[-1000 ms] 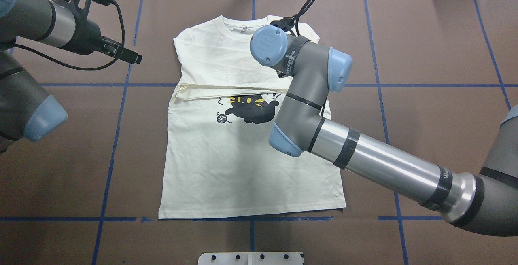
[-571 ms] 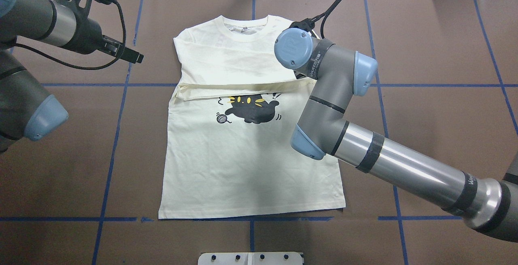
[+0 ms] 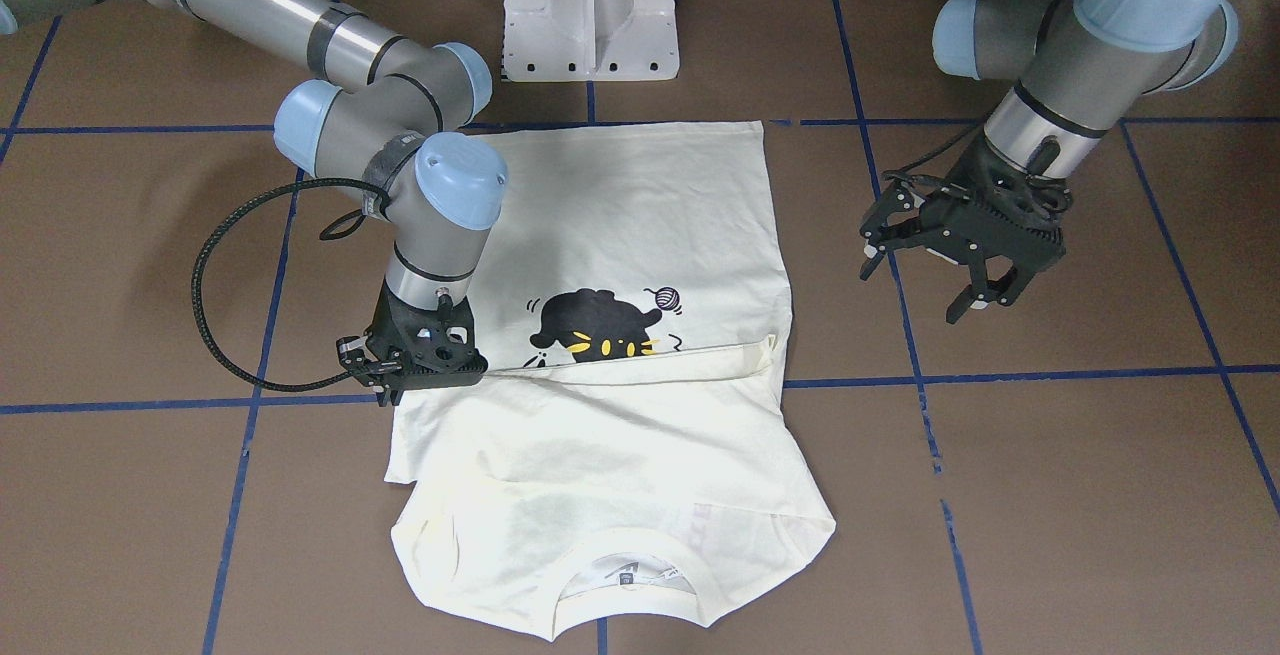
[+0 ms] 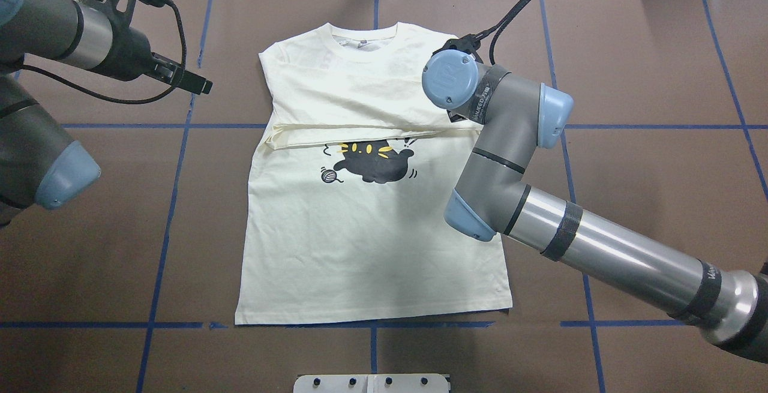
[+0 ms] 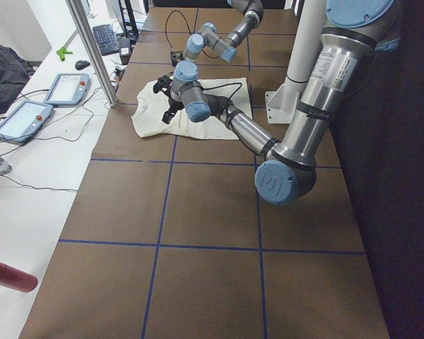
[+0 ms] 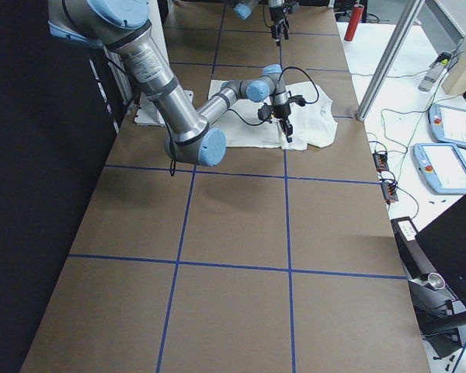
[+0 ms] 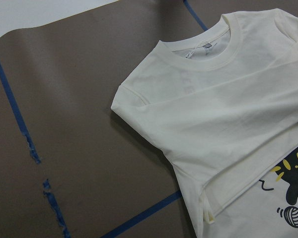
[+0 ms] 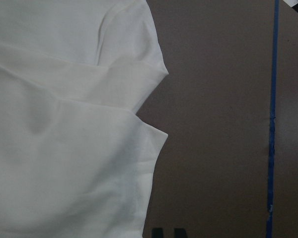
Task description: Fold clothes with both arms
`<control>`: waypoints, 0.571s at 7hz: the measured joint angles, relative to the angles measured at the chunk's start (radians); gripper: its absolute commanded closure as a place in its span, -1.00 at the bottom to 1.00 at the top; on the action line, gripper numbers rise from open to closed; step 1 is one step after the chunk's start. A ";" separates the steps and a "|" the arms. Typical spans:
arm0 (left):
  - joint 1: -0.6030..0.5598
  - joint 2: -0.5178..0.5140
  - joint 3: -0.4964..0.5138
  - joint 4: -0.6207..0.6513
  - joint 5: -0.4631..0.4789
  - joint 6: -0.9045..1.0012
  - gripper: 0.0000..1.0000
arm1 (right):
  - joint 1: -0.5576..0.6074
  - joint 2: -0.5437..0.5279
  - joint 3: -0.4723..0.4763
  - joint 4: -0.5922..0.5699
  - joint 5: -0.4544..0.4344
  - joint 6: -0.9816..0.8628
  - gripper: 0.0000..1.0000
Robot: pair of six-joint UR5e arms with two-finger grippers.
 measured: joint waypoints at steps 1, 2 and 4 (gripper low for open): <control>0.000 0.001 0.000 0.000 0.000 0.000 -1.00 | 0.015 0.009 0.001 0.001 0.027 0.005 -1.00; 0.000 0.002 -0.005 0.000 0.000 -0.004 -1.00 | 0.047 0.024 0.010 0.002 0.106 0.016 -1.00; 0.001 0.027 -0.059 0.002 0.004 -0.076 -1.00 | 0.089 0.030 0.068 0.028 0.250 0.121 -1.00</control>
